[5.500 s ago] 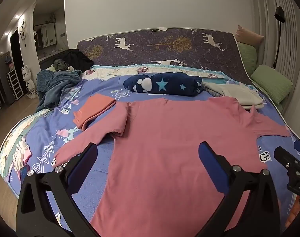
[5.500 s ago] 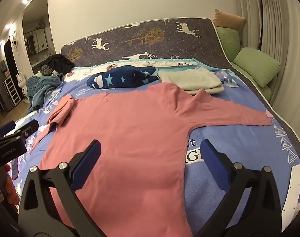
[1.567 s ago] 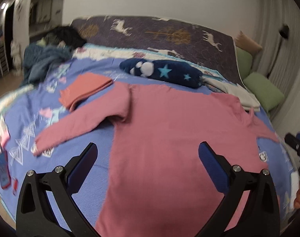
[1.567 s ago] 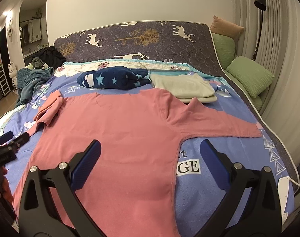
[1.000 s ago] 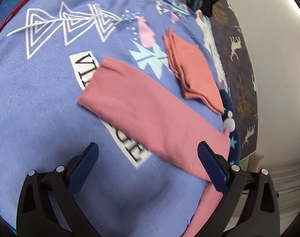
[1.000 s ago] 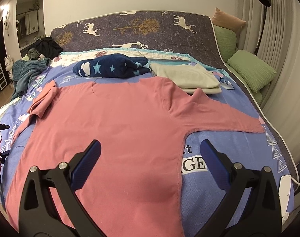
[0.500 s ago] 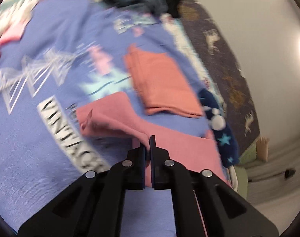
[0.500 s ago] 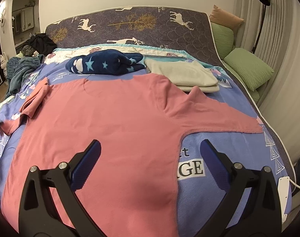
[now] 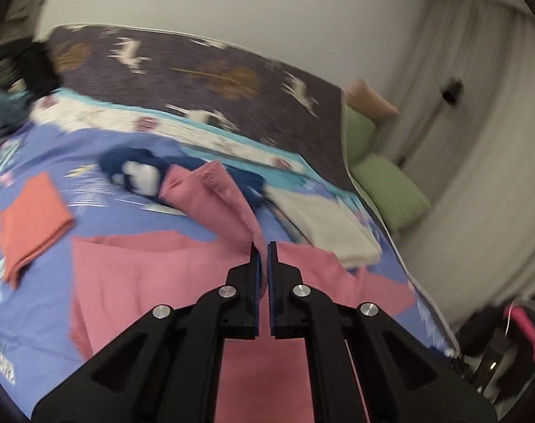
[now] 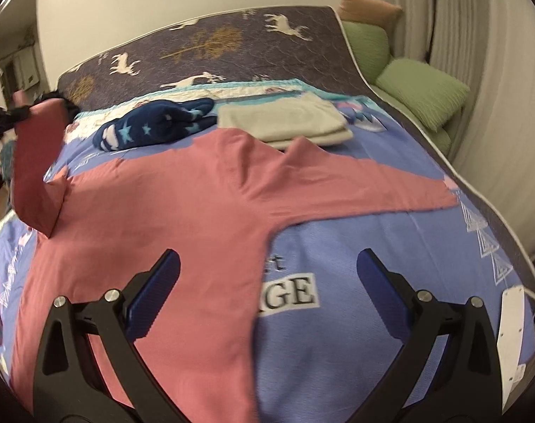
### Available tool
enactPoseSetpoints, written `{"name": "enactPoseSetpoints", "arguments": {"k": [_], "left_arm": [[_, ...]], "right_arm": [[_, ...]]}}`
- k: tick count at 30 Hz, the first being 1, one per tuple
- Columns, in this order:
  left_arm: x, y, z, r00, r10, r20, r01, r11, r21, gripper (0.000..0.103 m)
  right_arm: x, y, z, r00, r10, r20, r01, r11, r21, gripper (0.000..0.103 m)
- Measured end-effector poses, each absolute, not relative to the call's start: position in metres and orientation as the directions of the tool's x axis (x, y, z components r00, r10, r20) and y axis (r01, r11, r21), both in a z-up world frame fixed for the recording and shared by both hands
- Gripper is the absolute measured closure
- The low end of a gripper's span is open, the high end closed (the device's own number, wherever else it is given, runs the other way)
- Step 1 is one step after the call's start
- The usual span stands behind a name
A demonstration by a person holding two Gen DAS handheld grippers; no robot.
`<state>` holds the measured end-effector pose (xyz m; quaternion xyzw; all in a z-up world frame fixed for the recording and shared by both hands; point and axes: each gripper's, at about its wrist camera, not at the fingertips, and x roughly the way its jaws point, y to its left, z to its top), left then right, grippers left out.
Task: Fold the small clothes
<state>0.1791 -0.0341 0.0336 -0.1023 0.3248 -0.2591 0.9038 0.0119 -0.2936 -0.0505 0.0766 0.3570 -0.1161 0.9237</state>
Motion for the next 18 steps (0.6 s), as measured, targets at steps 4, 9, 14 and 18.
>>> {"name": "enactPoseSetpoints", "arguments": {"k": [4,9,14,18], "left_arm": [[0.177,-0.106,-0.005,0.537,-0.55,-0.64,0.503,0.817,-0.28,0.06],[0.159,-0.101,-0.018,0.587,-0.474,-0.656,0.495,0.851,-0.172,0.034],[0.145,-0.037,-0.03,0.689,-0.289,-0.665,0.34,0.939,-0.055,0.025],[0.147,0.022,-0.051,0.696,-0.123,-0.707,0.184,0.983,0.011,0.025]], "right_arm": [[0.008,-0.316,-0.053,0.707,-0.146,-0.692,0.295,0.95,0.101,0.002],[0.008,-0.331,-0.051,0.729,-0.053,-0.683,0.231,0.958,0.172,0.002],[0.034,-0.321,-0.05,0.732,0.077,-0.677,0.089,0.974,0.207,0.006],[0.064,-0.301,-0.058,0.699,0.179,-0.692,-0.031,0.975,0.221,0.015]]}}
